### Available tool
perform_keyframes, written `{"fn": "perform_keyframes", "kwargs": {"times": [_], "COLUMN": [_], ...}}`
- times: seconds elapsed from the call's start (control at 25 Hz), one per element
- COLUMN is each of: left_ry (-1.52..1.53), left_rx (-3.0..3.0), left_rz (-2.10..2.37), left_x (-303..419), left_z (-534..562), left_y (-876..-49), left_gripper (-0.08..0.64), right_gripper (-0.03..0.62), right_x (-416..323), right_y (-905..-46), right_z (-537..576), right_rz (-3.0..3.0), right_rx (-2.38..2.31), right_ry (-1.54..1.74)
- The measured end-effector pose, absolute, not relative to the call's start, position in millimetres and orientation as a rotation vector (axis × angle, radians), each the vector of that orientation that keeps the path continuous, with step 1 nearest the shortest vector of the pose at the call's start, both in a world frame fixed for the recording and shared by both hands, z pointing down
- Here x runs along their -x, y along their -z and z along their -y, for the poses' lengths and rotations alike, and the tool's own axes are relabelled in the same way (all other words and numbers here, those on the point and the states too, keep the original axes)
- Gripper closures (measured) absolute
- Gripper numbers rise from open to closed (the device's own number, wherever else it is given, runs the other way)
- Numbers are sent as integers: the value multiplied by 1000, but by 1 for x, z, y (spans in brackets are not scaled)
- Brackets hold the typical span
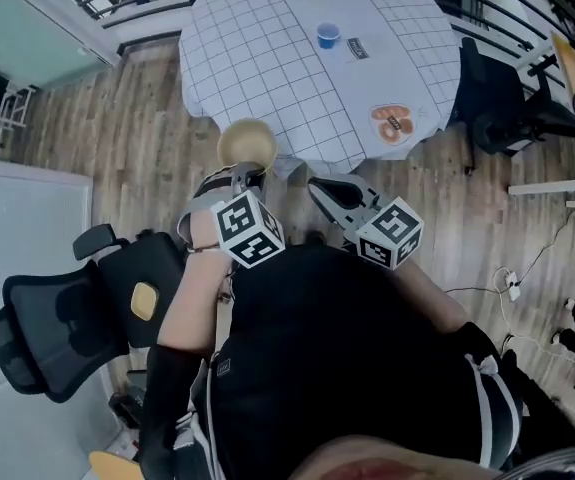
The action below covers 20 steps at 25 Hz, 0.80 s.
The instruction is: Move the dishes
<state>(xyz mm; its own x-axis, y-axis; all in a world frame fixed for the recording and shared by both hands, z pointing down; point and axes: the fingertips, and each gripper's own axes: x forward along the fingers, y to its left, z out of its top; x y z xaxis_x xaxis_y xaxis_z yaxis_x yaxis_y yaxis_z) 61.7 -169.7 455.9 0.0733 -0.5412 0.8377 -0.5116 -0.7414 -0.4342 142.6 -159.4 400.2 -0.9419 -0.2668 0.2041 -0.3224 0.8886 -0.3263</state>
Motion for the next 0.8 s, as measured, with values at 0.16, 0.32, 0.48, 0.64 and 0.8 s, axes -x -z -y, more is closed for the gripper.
{"fn": "perform_keyframes", "kwargs": {"times": [0.16,0.32,0.48,0.64,0.8], "left_ry": [1795,1803,1809,1833,1845], "left_rx": [2280,2270,2257,2246,2243], "left_rz": [-1017,-951,-935,-936,-933], "left_x": [-97,-115,-117,-104,-95], "left_z": [215,257,302,349,391], "left_y": [-463,-471,-476,-483,-486], "left_gripper": [541,541,541,541,541], "right_gripper": [571,571,571,571,571], "right_x": [-190,-215,-219,-208,-193], "right_y": [-409,-414,-414,-410,-404], "right_z": [185,212,248,293,343], "right_rz": [2876,2849,2837,2837,2836], "right_rx": [-608,-696,-711,-685,-623], "right_ry": [-595,-630,-630,-624,-587]}}
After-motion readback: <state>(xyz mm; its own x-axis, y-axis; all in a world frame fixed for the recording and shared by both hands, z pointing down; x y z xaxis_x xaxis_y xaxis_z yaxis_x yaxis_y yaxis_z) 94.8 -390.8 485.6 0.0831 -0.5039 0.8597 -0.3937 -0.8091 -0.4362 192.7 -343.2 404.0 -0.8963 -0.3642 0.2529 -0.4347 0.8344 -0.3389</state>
